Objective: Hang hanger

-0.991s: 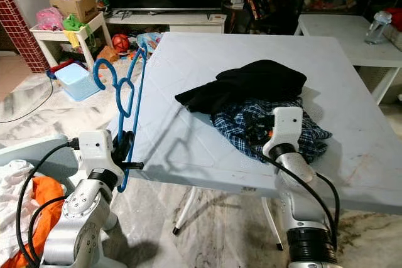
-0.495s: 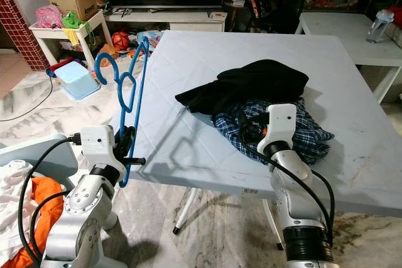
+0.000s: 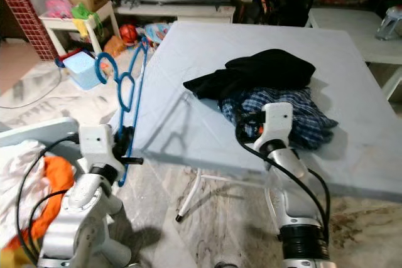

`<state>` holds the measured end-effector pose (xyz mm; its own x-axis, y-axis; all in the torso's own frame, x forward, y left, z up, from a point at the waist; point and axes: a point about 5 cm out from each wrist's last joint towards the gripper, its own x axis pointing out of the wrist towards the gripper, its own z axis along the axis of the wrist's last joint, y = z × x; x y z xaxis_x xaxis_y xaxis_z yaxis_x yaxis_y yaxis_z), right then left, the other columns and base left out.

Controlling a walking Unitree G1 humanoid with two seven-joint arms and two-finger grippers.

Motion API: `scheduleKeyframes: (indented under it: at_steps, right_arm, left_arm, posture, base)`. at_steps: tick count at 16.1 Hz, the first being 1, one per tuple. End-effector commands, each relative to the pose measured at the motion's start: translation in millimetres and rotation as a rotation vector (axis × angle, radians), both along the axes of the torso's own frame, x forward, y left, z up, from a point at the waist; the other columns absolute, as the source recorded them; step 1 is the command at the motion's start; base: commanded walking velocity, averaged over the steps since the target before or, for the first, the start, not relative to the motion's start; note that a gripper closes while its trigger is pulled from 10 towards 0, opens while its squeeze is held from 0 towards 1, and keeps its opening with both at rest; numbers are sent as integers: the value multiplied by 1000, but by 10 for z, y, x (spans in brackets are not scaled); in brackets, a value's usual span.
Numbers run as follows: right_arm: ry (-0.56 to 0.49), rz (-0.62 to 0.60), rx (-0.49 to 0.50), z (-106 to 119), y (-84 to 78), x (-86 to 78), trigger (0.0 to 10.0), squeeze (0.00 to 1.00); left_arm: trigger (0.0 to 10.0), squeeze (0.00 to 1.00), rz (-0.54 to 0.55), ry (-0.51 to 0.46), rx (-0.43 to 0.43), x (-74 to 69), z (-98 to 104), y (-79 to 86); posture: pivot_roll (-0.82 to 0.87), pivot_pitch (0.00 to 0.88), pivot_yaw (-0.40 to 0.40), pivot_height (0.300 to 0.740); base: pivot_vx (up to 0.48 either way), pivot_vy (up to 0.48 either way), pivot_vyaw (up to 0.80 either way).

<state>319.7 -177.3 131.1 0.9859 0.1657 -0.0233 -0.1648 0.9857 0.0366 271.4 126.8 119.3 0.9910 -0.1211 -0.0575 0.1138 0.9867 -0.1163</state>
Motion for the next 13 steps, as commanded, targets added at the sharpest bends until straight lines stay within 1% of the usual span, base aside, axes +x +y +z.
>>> scheduleKeyframes:
  at_steps: [1,8,11,13]
  right_arm:
    - [-18,4,4,73,7,18,10000,0]
    - [4,25,11,38,22,2,10000,0]
    - [13,22,5,23,17,4,10000,0]
    - [28,15,-17,2,3,6,10000,0]
  left_arm:
    - [10000,0,-12,5,-2,-3,-1,-43]
    - [10000,0,-23,17,2,-8,-18,-54]
    - [10000,0,-27,19,3,-3,-20,-58]
    - [10000,0,-29,21,5,-5,-24,-58]
  posture:
    - [-66,0,5,740]
    - [-68,0,8,740]
    - [-68,0,7,740]
    - [-68,0,7,740]
  base:
    - [-289,0,0]
    - [-289,0,0]
    - [-290,0,0]
    - [-289,0,0]
